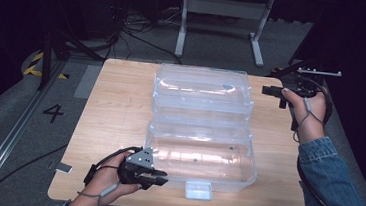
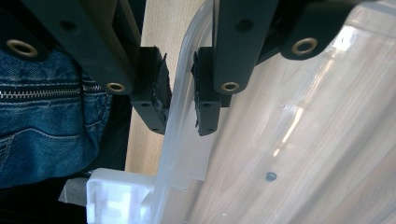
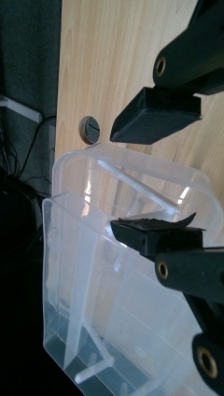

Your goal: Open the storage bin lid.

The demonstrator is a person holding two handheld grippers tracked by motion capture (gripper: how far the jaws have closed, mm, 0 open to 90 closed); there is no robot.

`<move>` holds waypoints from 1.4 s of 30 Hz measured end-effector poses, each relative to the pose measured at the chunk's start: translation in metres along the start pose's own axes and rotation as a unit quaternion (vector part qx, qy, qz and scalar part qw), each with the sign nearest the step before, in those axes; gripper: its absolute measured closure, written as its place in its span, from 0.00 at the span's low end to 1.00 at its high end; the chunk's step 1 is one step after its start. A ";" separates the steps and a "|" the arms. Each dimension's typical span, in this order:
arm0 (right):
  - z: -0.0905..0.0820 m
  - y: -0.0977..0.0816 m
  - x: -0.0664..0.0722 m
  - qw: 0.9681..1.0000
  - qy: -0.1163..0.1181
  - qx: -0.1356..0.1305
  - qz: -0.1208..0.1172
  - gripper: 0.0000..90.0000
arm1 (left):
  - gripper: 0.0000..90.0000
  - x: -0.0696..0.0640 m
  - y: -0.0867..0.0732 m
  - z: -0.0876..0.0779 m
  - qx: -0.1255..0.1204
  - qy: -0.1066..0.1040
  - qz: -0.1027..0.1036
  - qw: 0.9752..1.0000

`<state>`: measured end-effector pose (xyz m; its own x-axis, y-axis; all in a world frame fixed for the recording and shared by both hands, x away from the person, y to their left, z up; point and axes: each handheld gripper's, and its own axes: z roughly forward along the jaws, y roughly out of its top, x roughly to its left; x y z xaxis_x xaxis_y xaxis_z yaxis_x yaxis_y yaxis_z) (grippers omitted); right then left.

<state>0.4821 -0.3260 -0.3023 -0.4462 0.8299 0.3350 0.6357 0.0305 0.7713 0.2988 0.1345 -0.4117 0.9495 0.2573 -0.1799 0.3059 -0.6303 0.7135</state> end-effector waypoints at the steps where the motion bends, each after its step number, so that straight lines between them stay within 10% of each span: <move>1: -0.003 -0.002 0.001 1.000 0.001 0.000 -0.003 0.56 | 0.86 0.000 0.000 0.001 -0.004 0.001 0.001 1.000; 11: -0.030 -0.026 0.004 0.999 0.013 0.000 -0.034 0.51 | 0.85 -0.002 0.001 0.002 0.000 0.007 -0.006 1.000; 14: -0.040 -0.037 0.003 0.999 0.021 -0.003 -0.043 0.50 | 0.69 -0.008 0.002 -0.002 -0.004 -0.002 -0.019 1.000; 28: -0.061 -0.078 -0.002 0.997 0.026 0.007 -0.072 0.47 | 0.53 -0.024 -0.011 -0.063 -0.049 0.039 -0.043 0.997; 35: -0.066 -0.101 -0.011 0.996 0.020 0.007 -0.091 0.46 | 0.49 -0.011 -0.032 -0.094 -0.056 0.121 -0.080 0.988; 42: -0.065 -0.126 -0.024 0.995 0.015 0.016 -0.102 0.46 | 0.43 0.009 -0.054 -0.112 -0.077 0.181 -0.123 0.973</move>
<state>0.3718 -0.3856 -0.3726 -0.5863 0.7879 0.1884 0.5485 0.2149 0.8080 0.2833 0.2530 -0.3764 0.7536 0.6450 -0.1268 0.4795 -0.4074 0.7773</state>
